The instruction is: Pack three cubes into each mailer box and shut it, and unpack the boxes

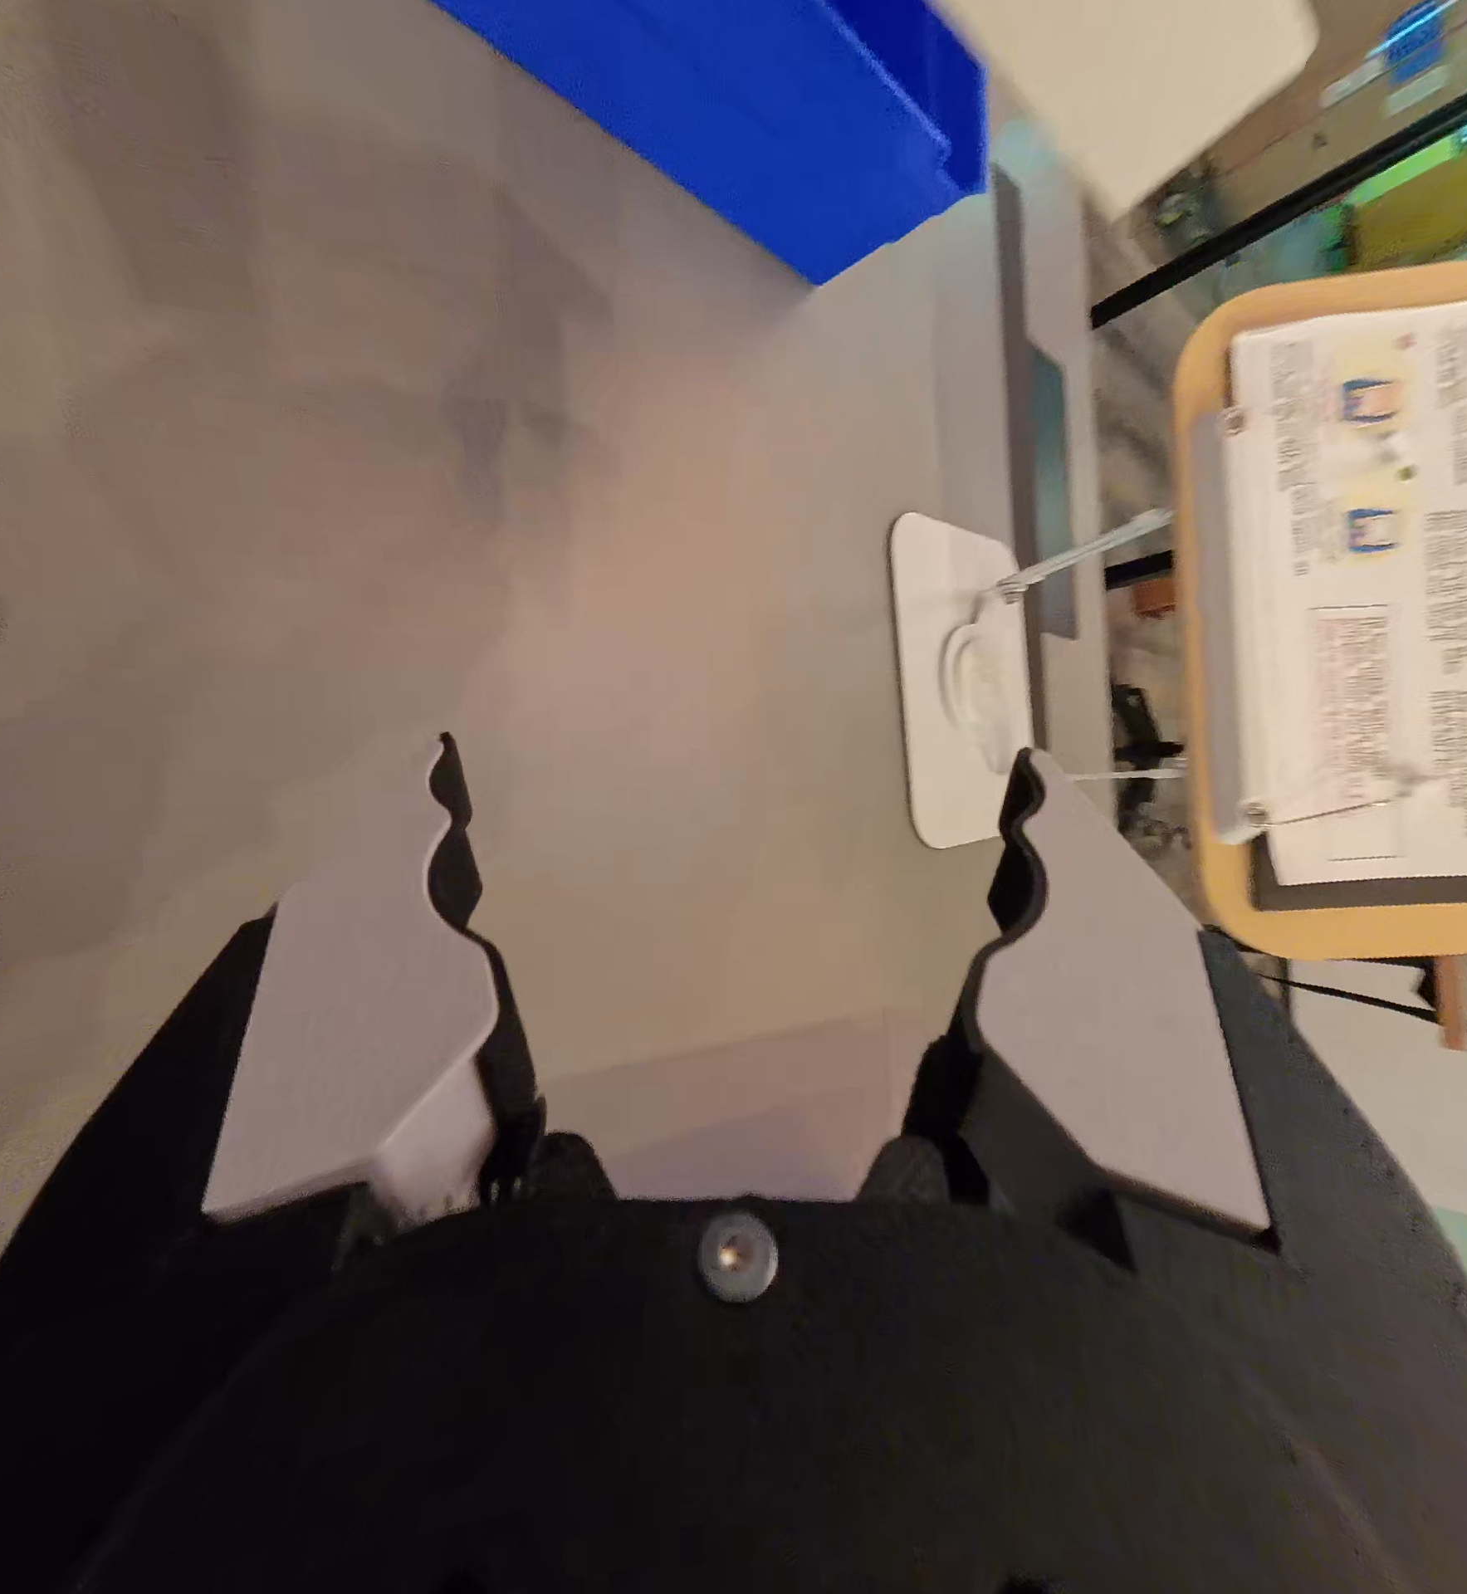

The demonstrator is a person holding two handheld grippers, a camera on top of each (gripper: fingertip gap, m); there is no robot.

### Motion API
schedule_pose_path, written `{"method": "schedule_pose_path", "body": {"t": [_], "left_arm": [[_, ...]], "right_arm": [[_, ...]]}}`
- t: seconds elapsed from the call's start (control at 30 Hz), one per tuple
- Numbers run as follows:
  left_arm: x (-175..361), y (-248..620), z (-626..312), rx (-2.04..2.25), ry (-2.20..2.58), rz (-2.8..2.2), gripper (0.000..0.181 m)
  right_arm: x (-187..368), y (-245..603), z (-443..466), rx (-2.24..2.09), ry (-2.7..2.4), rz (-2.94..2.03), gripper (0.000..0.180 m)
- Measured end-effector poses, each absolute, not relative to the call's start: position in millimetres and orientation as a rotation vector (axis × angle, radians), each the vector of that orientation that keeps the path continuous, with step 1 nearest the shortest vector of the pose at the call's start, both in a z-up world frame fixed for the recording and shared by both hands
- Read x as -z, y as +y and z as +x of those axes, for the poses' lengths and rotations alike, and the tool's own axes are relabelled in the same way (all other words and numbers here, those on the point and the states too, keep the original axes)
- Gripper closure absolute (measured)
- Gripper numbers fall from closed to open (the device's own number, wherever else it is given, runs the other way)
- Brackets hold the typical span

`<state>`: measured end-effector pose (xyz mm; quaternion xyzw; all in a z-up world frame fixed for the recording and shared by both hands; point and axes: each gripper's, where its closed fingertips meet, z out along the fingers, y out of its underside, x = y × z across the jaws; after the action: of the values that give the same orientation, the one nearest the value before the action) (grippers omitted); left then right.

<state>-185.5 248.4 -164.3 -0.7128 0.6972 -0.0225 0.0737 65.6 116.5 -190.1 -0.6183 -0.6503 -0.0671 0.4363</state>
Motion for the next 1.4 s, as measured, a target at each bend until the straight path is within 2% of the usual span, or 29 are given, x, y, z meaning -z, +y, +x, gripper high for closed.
{"method": "schedule_pose_path", "body": {"t": [0.17,0.37,0.53,0.63,0.73,0.97,1.2,1.4], "left_arm": [[199,212,-89,0.245,2.25,-2.13,0.046],[258,176,-1,0.397,2.352,-2.155,0.046],[294,159,31,0.531,2.363,-2.264,0.046],[302,151,42,0.611,2.346,-2.307,0.046],[303,150,49,0.654,2.317,-2.331,0.047],[289,152,49,0.826,2.192,-2.284,0.046],[257,160,20,0.543,2.091,-1.907,0.047],[288,175,2,0.004,2.059,-1.597,0.066]], "right_arm": [[185,117,65,0.351,-1.614,-1.449,0.064],[238,107,74,0.408,-1.7,-1.483,0.062],[256,116,85,0.619,-1.688,-1.426,0.079],[275,123,91,0.665,-1.74,-1.444,0.086],[285,133,99,0.729,-1.753,-1.461,0.113],[281,135,104,0.614,-1.728,-1.495,0.115],[280,138,123,0.489,-1.734,-1.546,0.115],[277,136,129,0.389,-1.758,-1.575,0.115]]}}
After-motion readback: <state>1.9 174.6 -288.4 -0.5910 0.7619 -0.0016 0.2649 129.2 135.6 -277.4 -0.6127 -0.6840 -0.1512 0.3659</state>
